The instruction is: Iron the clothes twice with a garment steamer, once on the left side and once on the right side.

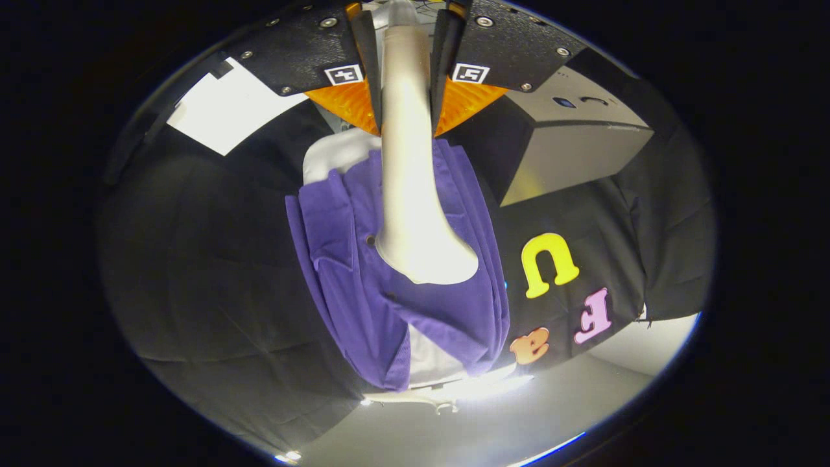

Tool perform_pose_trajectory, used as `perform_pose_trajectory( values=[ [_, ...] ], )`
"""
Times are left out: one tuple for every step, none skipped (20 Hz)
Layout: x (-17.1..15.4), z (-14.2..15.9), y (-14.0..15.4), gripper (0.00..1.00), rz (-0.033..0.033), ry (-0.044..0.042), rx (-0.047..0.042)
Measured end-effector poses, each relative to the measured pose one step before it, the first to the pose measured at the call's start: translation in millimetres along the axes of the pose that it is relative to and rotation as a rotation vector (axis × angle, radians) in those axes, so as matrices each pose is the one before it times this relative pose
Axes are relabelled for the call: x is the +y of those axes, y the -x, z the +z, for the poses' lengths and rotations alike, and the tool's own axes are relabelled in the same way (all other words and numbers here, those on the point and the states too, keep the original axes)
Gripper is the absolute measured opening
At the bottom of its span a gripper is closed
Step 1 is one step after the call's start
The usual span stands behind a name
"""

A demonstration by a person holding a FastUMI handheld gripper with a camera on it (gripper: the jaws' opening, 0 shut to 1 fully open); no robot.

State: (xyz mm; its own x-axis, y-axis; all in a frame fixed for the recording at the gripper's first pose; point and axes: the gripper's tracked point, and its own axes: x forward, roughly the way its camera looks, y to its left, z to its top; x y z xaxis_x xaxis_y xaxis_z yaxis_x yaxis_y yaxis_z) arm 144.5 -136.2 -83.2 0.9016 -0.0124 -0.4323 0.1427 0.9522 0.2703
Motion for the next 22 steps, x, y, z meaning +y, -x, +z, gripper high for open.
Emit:
perform_pose_trajectory(
  values=[
    [-0.75, 15.15, 3.47, 0.36, -0.00104, -0.00022, -0.02710],
    [-1.90, 12.52, 1.14, 0.36, -0.00252, 0.00417, -0.02526],
    [-1.93, 12.67, 0.69, 0.35, -0.00260, 0.00431, -0.02022],
    [-1.49, 12.95, 0.04, 0.35, -0.00124, -0.00343, -0.02198],
    [-0.82, 13.64, -1.48, 0.36, 0.00045, -0.00298, -0.01977],
    [-1.29, 12.28, -1.69, 0.36, -0.00049, -0.00415, -0.02048],
    [-1.96, 12.46, -3.00, 0.35, -0.00179, -0.00191, -0.01898],
    [-0.89, 12.64, -2.34, 0.35, 0.00203, -0.00942, -0.02597],
    [-0.46, 14.43, -1.38, 0.35, 0.00343, -0.01592, -0.02519],
    [-0.13, 12.96, -4.38, 0.35, 0.00171, -0.01187, -0.02908],
    [-1.07, 10.46, -4.03, 0.35, -0.00505, 0.00470, -0.02401],
    [-2.83, 9.10, -5.05, 0.35, -0.00665, 0.00981, -0.02107],
    [-1.31, 9.90, -4.95, 0.35, -0.00248, 0.00169, -0.01780],
    [0.40, 8.98, -4.17, 0.35, 0.00158, -0.00906, -0.01332],
    [0.89, 8.20, -5.45, 0.35, 0.00166, -0.01046, -0.01292],
    [-0.67, 6.67, -6.16, 0.35, -0.00100, -0.00679, -0.01839],
    [-0.57, 7.38, -6.57, 0.35, -0.00466, -0.00166, -0.01886],
    [-0.57, 6.51, -7.19, 0.35, -0.00585, -0.00320, -0.01881],
    [-0.45, 5.29, -7.45, 0.35, -0.00430, -0.00344, -0.01656],
    [0.06, 2.58, -6.50, 0.35, -0.00211, -0.00262, -0.01098],
    [0.23, 1.11, -6.34, 0.35, -0.00294, -0.00854, -0.01005],
    [-0.58, 2.04, -6.29, 0.35, -0.00195, -0.00705, -0.00934]
  ],
)
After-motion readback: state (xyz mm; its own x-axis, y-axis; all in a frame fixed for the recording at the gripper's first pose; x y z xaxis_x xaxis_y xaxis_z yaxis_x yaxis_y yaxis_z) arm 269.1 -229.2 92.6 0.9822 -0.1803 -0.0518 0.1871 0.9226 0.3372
